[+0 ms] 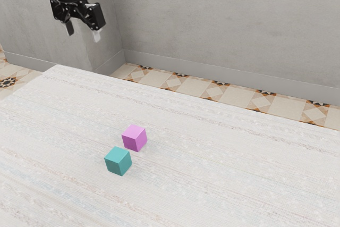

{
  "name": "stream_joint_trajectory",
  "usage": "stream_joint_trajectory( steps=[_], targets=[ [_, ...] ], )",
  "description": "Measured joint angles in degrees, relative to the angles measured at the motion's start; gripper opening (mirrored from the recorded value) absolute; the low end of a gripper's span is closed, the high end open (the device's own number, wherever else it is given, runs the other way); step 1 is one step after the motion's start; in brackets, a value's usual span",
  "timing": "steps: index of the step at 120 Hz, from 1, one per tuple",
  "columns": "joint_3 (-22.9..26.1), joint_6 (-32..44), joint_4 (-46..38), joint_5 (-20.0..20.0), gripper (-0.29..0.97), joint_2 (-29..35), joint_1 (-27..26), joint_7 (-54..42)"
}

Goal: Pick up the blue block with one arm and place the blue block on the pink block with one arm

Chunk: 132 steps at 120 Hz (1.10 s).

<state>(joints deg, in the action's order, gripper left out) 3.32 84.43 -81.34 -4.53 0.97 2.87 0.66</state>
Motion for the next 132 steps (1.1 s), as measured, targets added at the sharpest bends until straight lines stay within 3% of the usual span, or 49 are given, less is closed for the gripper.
stream_joint_trajectory(
  steps=[22,34,43,94,98,117,132],
  targets=[
    [-0.5,-2.1,1.5,-0.4,0.68,-0.3,-1.0,0.4],
    [-0.3,-7.5,17.2,-0.4,0.68,-3.6,-1.2,0.5],
    [1.0,-9.9,22.2,-0.4,0.68,-4.7,-0.4,0.6],
    [0.8,-12.3,23.2,-0.6,0.68,-6.9,-0.7,0.9],
    [0.8,-11.4,21.4,-0.7,0.68,-6.6,-0.7,0.9],
    [1.5,-1.9,-3.4,-0.8,0.68,3.1,-0.3,0.9],
    [1.7,6.2,-15.7,-0.9,0.68,4.9,-1.1,0.9]
  ],
)
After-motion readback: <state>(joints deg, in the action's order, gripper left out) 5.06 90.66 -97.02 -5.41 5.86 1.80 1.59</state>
